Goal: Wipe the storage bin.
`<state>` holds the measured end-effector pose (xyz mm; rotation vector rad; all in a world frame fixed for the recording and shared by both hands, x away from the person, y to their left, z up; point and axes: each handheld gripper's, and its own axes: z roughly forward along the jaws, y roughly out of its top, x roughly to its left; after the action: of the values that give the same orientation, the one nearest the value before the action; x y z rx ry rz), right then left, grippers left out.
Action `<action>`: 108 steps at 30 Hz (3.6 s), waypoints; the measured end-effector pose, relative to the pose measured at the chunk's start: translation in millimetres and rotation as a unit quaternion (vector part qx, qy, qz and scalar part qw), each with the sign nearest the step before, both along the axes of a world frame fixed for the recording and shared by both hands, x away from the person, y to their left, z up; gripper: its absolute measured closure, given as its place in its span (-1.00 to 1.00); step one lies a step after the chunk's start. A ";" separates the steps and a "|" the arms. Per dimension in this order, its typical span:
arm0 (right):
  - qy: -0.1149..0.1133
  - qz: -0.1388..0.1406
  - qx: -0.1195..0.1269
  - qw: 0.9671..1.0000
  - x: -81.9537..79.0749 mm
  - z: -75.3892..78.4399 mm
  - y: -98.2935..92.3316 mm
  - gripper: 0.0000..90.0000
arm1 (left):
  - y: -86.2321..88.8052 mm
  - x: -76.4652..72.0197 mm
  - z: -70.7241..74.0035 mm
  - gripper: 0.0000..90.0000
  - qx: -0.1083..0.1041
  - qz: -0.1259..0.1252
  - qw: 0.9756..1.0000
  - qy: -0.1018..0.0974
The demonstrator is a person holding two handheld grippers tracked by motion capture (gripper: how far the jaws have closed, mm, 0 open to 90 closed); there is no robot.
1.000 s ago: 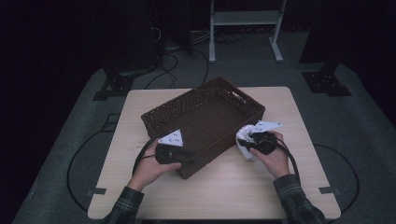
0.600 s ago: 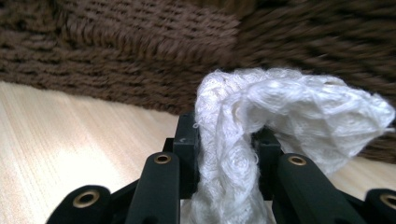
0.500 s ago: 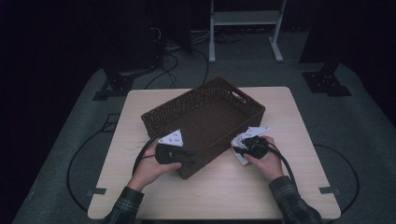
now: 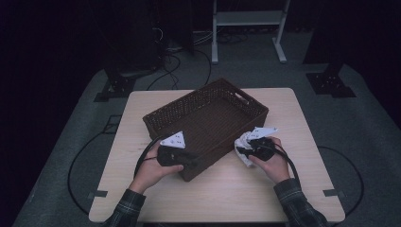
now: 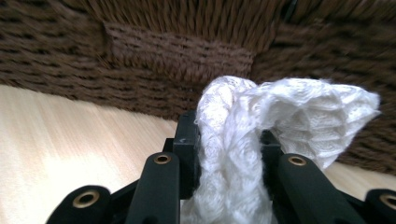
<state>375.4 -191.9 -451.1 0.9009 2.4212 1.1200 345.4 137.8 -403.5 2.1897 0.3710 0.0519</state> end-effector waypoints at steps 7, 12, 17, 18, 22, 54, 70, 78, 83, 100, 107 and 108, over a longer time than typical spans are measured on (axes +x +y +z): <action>-0.019 0.001 0.009 1.000 -7.3 14.2 -4.1 0.54 | 0.1 0.0 0.0 0.55 0.000 0.000 1.000 0.000; -0.033 0.000 0.021 0.999 -12.0 23.0 -7.3 0.55 | 0.0 0.1 0.0 0.55 0.000 0.000 1.000 0.000; -0.052 0.001 0.049 0.997 -19.4 37.5 -11.8 0.55 | -0.1 0.1 0.0 0.55 0.000 0.000 1.000 0.001; -0.054 0.002 0.055 0.997 -21.0 40.1 -12.3 0.55 | -0.1 0.1 0.1 0.55 0.001 0.000 1.000 0.001; -0.063 0.012 0.069 0.996 -25.2 46.9 -12.0 0.55 | -0.2 0.1 0.1 0.55 0.001 -0.001 1.000 0.001; 0.005 0.034 0.035 0.999 -7.8 -0.4 12.4 0.57 | -0.6 -0.2 0.1 0.55 0.002 0.000 1.000 0.000; 0.019 0.042 -0.010 0.999 -5.9 -17.4 25.1 0.57 | -0.4 -0.2 0.1 0.55 0.001 0.000 1.000 0.000; -0.017 0.049 0.011 0.999 -21.0 10.0 20.4 0.57 | -0.1 0.1 0.0 0.55 0.001 0.000 1.000 0.001; -0.037 0.049 0.049 0.997 -29.0 29.2 14.5 0.57 | -0.2 0.1 0.0 0.55 0.001 -0.001 1.000 0.001; -0.036 0.082 0.076 0.993 -34.8 32.9 32.8 0.57 | -0.1 0.2 0.0 0.55 0.002 -0.001 1.000 0.000; -0.016 0.088 0.065 0.994 -31.2 19.3 39.1 0.58 | -0.3 0.0 0.1 0.55 0.002 0.000 1.000 0.001; -0.014 0.088 0.065 0.994 -30.6 18.2 39.2 0.58 | -0.4 0.1 0.0 0.55 0.002 0.000 1.000 0.001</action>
<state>344.8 -152.7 -432.9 0.7130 2.4664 1.3582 345.5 137.4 -403.5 2.1932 0.3720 0.0506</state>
